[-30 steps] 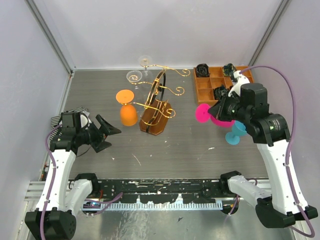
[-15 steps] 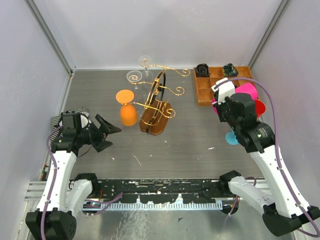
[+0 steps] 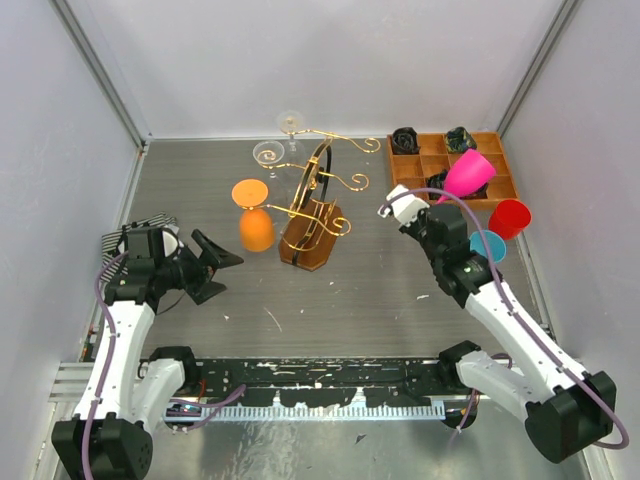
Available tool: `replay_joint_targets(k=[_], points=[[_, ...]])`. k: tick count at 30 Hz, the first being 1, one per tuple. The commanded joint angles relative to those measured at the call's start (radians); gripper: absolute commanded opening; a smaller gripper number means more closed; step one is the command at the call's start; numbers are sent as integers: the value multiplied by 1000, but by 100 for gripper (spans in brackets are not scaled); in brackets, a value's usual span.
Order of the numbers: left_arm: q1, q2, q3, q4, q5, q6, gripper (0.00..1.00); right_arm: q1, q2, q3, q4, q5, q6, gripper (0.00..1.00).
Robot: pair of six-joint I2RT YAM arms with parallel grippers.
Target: Take the wine glass off the wine glass rack
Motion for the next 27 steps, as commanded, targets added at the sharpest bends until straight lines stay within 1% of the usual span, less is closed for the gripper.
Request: replay_joint_targets(k=[1, 4, 7, 13, 16, 19, 23, 27], points=[[2, 1, -18, 33, 32, -1, 98, 2, 13, -120, 348, 33, -154, 1], [2, 7, -15, 36, 34, 1, 98, 1, 39, -205, 463, 26, -198, 1], [2, 16, -14, 38, 37, 5, 98, 5, 88, -260, 590, 50, -227, 1], [3, 16, -15, 39, 40, 7, 98, 6, 191, -321, 741, 79, -249, 1], [2, 12, -18, 40, 42, 7, 98, 5, 237, -370, 845, 110, -265, 1], [2, 12, -26, 45, 52, 5, 98, 6, 306, -377, 936, 147, -270, 1], [2, 5, -23, 33, 58, 14, 98, 5, 409, -354, 997, 196, -274, 1], [2, -5, -23, 22, 53, 19, 98, 5, 455, -373, 1035, 205, -270, 1]])
